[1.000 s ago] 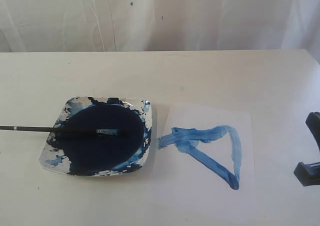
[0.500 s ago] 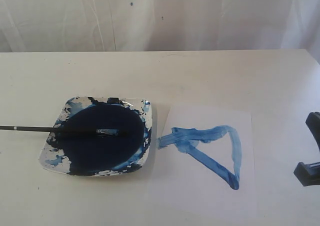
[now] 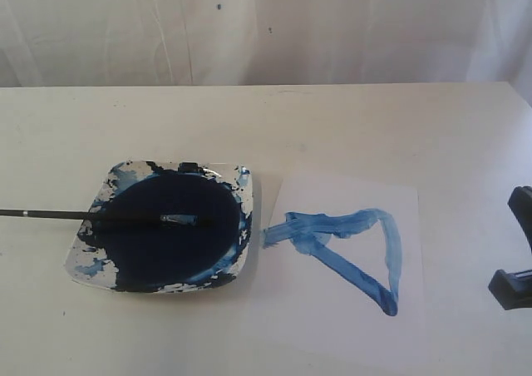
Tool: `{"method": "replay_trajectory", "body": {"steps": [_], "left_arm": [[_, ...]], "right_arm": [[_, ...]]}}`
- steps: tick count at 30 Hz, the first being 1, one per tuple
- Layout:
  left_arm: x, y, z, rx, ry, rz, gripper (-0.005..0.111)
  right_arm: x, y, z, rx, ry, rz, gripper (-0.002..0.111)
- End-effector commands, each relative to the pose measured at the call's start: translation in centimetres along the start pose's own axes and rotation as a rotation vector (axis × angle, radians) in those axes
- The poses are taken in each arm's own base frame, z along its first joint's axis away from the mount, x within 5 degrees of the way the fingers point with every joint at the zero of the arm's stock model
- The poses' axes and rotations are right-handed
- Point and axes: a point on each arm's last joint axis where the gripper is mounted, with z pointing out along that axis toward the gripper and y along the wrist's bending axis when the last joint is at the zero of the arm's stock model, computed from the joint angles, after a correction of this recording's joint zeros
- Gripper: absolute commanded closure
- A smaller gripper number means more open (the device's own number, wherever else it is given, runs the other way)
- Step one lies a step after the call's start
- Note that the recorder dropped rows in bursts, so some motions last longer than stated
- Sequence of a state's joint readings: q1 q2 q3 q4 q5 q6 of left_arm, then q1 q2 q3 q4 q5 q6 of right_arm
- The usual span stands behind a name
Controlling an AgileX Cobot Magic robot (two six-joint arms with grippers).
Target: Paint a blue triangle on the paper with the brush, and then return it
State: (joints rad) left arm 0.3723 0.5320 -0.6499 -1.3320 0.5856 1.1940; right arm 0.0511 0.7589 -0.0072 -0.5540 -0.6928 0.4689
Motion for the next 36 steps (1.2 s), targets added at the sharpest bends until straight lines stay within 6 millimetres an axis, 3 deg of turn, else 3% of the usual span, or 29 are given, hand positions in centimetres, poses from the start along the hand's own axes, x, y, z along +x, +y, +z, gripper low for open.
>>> {"method": "replay_trajectory", "body": {"steps": [1,4,7,14,19,21,24,28,36], "left_arm": [[1.7,0.8,-1.2,-0.185,0.171,-0.023,0.107],[2.8,1.4,-2.9,-0.385,0.264,-0.118,0.107],[3.6,1.6,-4.5,-0.544,0.195,-0.200,0.107],[6.9,-0.7,-7.3,-0.568,0.051,-0.110,0.107],[10.5,-0.4,-7.1,-0.579,0.120,-0.094,0.107],[13.6,0.3,-6.8,-0.607,0.232,-0.099,0.107],[16.1,1.0,-6.9,-0.659,0.309,-0.142,0.107],[19.1,1.2,-6.2,-0.531,0.308,-0.128,0.107],[20.1,0.8,-6.2,-0.460,0.395,-0.055,0.107]], "right_arm": [[0.0,0.1,-0.1,-0.002,-0.011,0.002,0.108],[0.0,0.1,-0.1,-0.002,-0.011,0.002,0.108],[0.0,0.1,-0.1,-0.002,-0.011,0.002,0.108],[0.0,0.1,-0.1,-0.002,-0.011,0.002,0.108],[0.0,0.1,-0.1,-0.002,-0.011,0.002,0.108],[0.0,0.1,-0.1,-0.002,-0.011,0.002,0.108],[0.0,0.1,-0.1,-0.002,-0.011,0.002,0.108],[0.0,0.1,-0.1,-0.002,-0.011,0.002,0.108],[0.0,0.1,-0.1,-0.002,-0.011,0.002,0.108]]}}
